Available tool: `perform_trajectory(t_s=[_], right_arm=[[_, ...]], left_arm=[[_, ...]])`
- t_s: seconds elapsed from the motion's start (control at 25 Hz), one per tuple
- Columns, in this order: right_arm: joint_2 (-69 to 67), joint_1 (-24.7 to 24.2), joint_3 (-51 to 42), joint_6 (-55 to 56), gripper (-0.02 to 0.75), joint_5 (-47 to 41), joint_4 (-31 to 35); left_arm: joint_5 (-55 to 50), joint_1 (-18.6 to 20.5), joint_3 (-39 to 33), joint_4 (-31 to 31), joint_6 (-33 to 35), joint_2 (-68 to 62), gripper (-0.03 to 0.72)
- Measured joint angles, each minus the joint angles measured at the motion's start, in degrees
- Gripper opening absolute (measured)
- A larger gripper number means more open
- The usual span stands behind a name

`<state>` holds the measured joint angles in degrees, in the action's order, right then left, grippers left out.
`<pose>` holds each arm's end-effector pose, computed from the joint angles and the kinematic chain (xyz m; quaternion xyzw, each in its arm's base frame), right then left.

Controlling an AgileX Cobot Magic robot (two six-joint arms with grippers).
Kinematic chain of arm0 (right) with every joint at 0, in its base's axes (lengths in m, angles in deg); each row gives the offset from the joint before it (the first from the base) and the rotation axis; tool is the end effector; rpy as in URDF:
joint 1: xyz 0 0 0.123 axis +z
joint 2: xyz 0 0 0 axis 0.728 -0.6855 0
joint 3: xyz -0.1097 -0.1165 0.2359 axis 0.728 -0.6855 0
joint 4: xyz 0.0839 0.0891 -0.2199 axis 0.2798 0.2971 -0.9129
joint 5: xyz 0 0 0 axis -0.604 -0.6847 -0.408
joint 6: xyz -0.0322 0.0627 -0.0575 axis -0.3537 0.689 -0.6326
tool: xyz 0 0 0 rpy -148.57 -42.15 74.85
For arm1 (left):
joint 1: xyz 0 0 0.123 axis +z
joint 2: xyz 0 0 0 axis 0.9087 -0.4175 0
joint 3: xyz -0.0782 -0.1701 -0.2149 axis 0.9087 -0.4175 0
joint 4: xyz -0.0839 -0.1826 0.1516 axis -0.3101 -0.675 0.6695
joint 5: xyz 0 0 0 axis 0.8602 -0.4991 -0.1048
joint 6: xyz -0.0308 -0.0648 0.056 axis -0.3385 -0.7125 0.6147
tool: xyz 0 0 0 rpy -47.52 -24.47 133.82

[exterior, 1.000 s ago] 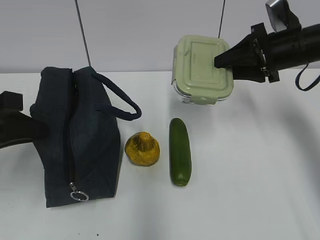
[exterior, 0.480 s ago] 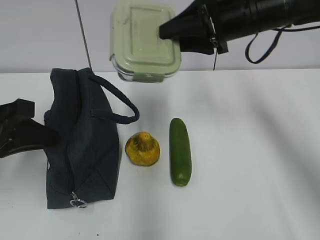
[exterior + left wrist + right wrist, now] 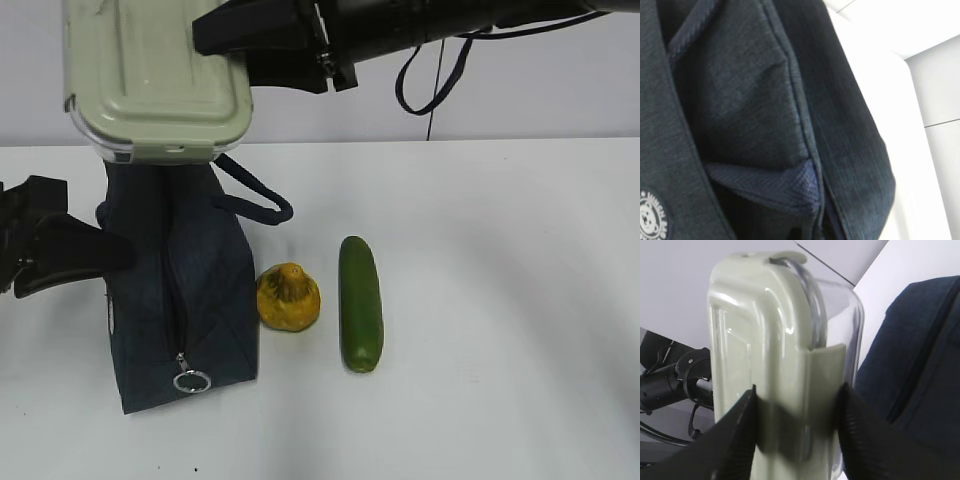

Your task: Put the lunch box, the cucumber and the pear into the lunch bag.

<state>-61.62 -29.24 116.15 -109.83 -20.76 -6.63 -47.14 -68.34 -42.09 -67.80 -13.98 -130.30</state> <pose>0.3689 0.2035 0.3292 -0.2484 0.7358 0.5845 0.2349 0.2193 -0.0718 0.2310 0.0061 0.8804 -0.3885 0.2719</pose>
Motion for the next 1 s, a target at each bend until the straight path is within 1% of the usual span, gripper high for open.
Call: perform_trajectory(t_s=[0.12, 0.24, 0.4, 0.44, 0.52, 0.64, 0.84, 1.0], right_arm=[[-0.11, 2.04, 0.0, 0.0, 0.363, 1.31, 0.83], [-1.66, 3.37, 0.09, -0.13, 0.363, 2.29, 3.97], [-4.43, 4.02, 0.09, -0.85, 0.363, 5.03, 7.66], [-4.43, 4.02, 0.09, -0.85, 0.363, 5.03, 7.66], [-6.6, 4.11, 0.13, -0.97, 0.363, 7.7, 9.38], [-9.02, 4.11, 0.13, -0.97, 0.363, 9.98, 9.51], [-12.05, 4.11, 0.22, -0.97, 0.363, 10.26, 9.12], [-12.34, 3.25, 0.45, 0.43, 0.363, 10.26, 3.49]], left_arm=[[-0.16, 0.0, 0.0, -0.92, 0.99, 0.0, -0.015], [-0.16, 0.0, 0.0, -1.1, 1.33, 0.0, -0.015], [-0.16, 0.0, 0.0, -1.1, 1.52, -0.03, -0.015], [-0.16, 0.0, 0.0, -1.1, 1.65, -0.03, -0.015], [-0.16, 0.0, 0.0, -1.1, 1.65, -0.03, -0.015], [-0.16, 0.0, 0.0, -1.1, 1.66, -0.03, -0.015], [-0.11, 0.0, 0.0, -1.1, 1.71, -0.11, -0.015], [-0.11, 0.0, 0.0, -0.91, 1.71, -0.29, -0.015]])
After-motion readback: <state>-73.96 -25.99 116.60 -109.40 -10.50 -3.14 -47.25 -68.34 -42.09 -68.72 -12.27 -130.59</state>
